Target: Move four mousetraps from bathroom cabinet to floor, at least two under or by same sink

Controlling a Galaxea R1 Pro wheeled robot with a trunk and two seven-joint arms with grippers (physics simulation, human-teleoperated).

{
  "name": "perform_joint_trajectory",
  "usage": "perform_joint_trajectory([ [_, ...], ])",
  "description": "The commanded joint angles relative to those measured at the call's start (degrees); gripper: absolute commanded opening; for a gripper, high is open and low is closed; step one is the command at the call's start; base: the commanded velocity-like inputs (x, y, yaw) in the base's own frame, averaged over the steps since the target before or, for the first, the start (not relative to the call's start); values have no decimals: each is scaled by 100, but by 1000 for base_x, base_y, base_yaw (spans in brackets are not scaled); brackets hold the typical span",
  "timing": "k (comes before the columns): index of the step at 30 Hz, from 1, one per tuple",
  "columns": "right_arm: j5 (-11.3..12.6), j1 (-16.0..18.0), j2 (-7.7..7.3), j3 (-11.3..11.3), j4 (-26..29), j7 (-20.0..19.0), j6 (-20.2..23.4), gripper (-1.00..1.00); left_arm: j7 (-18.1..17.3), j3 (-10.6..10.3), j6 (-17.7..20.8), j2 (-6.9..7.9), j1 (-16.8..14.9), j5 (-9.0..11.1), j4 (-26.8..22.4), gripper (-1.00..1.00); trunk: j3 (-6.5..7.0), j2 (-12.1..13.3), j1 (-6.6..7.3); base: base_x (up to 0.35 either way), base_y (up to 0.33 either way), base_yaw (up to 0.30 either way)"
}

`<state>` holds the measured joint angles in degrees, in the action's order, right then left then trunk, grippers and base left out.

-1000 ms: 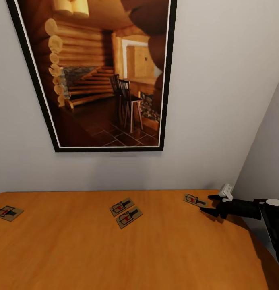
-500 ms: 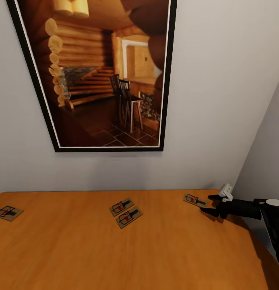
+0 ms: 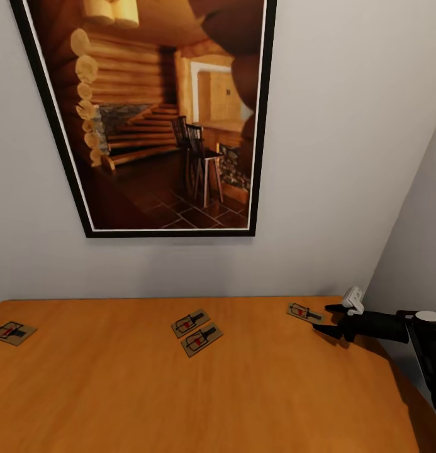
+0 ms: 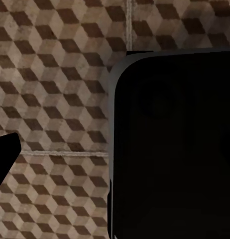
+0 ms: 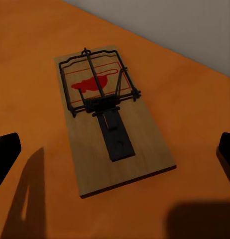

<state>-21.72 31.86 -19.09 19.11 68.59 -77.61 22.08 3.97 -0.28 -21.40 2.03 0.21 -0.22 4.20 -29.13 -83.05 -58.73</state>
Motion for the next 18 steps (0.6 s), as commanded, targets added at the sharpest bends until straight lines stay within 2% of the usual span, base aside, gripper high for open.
perform_joint_trajectory([
  [1, -25, 5, 2, 7, 6, -35, 60, 100, 16, -5, -30, 0, -4, -4, 11, 100, -5, -3, 0, 0, 0, 0],
  [18, -25, 4, 2, 10, 8, -35, 60, 100, 16, -3, -30, 0, -4, -4, 11, 100, -5, -3, 0, 0, 0, 0],
])
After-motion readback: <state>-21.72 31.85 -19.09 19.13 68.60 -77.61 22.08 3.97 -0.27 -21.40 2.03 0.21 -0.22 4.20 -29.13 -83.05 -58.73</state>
